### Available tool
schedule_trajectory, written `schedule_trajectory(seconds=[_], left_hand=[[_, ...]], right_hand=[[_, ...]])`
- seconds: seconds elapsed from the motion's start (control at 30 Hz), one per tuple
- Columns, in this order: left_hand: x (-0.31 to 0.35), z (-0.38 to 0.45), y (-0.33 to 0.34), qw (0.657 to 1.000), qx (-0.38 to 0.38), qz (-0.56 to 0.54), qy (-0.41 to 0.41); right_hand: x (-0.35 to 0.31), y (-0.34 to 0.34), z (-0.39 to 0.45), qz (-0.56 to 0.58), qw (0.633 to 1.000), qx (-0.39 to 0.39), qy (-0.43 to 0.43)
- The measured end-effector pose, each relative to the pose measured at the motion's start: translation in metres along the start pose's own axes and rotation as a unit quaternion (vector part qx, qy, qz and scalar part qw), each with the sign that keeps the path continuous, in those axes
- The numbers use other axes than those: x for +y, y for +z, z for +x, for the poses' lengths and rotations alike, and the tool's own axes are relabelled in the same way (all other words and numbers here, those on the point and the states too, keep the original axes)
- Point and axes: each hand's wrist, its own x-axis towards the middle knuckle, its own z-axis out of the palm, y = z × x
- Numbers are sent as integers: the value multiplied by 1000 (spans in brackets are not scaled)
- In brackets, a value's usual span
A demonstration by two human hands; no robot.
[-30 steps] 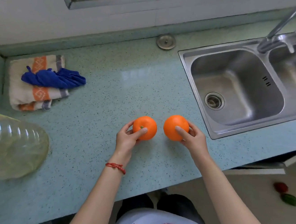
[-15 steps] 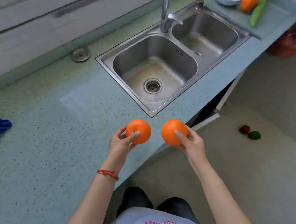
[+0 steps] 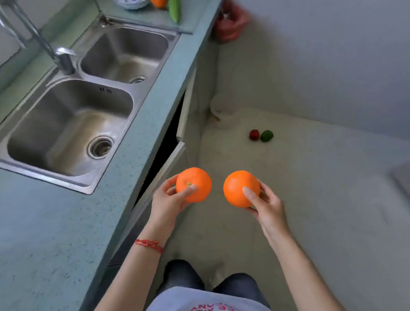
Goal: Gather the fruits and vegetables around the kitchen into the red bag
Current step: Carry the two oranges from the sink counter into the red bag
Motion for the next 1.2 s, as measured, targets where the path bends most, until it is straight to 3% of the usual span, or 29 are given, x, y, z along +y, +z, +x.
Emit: schedule_trajectory(seconds=[0.23, 0.43, 0.83, 1.03, 1.2], left_hand=[[-5, 8, 96, 980, -159, 120, -24], [-21, 14, 169, 939, -280, 195, -42], [-62, -24, 265, 773, -525, 351, -58], [-103, -74, 293, 696, -584, 412, -70], [-138, -120, 324, 664, -611, 425, -74]], right_hand=[[-1, -84, -26, 90, 984, 150, -21], [9, -126, -54, 171, 940, 294, -30], [46, -143, -139, 303, 775, 554, -41], [74, -160, -188, 342, 695, 631, -51], [89, -202, -220, 353, 664, 657, -57]])
